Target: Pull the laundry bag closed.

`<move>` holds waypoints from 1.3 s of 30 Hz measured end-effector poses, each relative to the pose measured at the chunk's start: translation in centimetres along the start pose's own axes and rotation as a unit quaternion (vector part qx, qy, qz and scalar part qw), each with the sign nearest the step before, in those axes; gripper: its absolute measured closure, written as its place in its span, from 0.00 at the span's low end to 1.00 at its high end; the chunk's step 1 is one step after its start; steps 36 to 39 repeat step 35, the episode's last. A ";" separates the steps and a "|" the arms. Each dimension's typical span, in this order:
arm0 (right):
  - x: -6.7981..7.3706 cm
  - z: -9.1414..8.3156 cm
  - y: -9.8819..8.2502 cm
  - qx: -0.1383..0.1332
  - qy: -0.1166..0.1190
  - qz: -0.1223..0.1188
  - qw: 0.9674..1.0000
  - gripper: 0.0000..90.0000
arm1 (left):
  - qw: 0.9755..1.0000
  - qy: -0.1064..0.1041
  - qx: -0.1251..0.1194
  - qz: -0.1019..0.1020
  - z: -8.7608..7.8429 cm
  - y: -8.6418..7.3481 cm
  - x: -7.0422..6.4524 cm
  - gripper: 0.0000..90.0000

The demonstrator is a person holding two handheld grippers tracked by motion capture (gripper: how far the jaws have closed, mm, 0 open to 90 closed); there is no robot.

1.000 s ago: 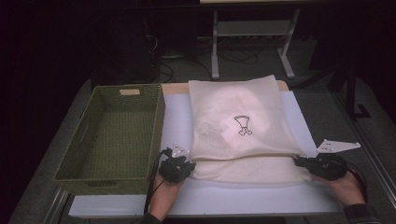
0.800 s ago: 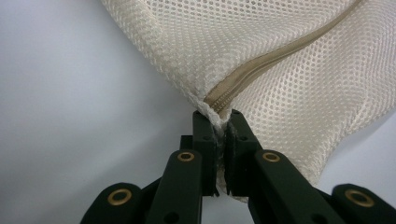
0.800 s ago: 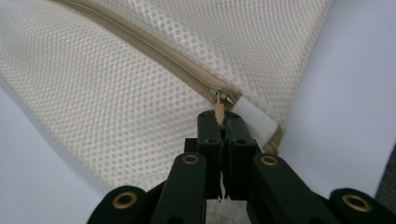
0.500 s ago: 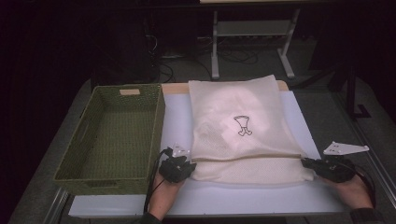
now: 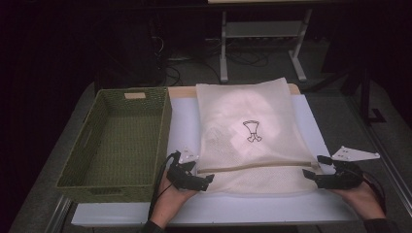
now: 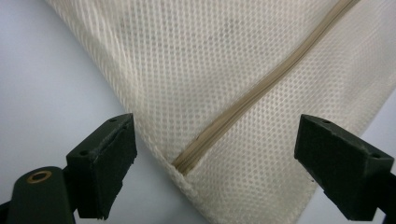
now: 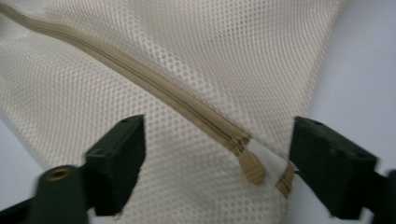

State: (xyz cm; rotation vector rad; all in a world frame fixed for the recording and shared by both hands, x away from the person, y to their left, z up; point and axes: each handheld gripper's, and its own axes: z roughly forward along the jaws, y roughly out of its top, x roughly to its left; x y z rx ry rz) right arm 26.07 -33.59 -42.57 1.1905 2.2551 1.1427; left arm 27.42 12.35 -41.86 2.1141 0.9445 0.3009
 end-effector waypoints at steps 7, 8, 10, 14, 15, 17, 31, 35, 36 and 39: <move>1.6 0.4 0.3 -0.006 -0.001 -0.015 1.000 0.08 | 0.999 -0.027 -0.016 0.032 -0.8 -0.3 -0.6 0.13; 1.8 0.4 0.3 -0.007 -0.003 -0.016 1.000 0.07 | 0.999 -0.029 -0.018 0.038 -0.9 -0.4 -0.8 0.13; 2.2 0.3 0.2 -0.010 -0.007 -0.018 1.000 0.06 | 0.998 -0.030 -0.019 0.044 -1.1 -0.6 -1.1 0.13; 2.9 0.1 -0.3 -0.008 -0.005 -0.021 1.000 0.05 | 0.998 -0.038 -0.029 0.049 -1.6 -1.3 -1.6 0.13; 3.0 0.1 -0.5 -0.008 -0.004 -0.020 1.000 0.05 | 0.998 -0.039 -0.030 0.049 -1.6 -1.5 -1.7 0.13; 3.4 0.1 -0.8 -0.004 -0.003 -0.024 1.000 0.05 | 0.997 -0.037 -0.031 0.054 -1.8 -1.9 -1.9 0.13; 4.2 -0.1 -1.5 -0.004 0.001 -0.031 0.999 0.03 | 0.998 -0.029 -0.024 0.056 -2.1 -3.2 -2.1 0.14; 4.1 -0.2 -1.4 -0.008 -0.001 -0.030 1.000 0.03 | 0.998 -0.029 -0.023 0.055 -2.1 -3.2 -2.1 0.14; 4.1 -0.2 -1.4 -0.008 -0.001 -0.030 1.000 0.03 | 0.998 -0.029 -0.023 0.055 -2.1 -3.2 -2.1 0.14; 4.1 -0.2 -1.4 -0.008 -0.001 -0.030 1.000 0.03 | 0.998 -0.029 -0.023 0.055 -2.1 -3.2 -2.1 0.14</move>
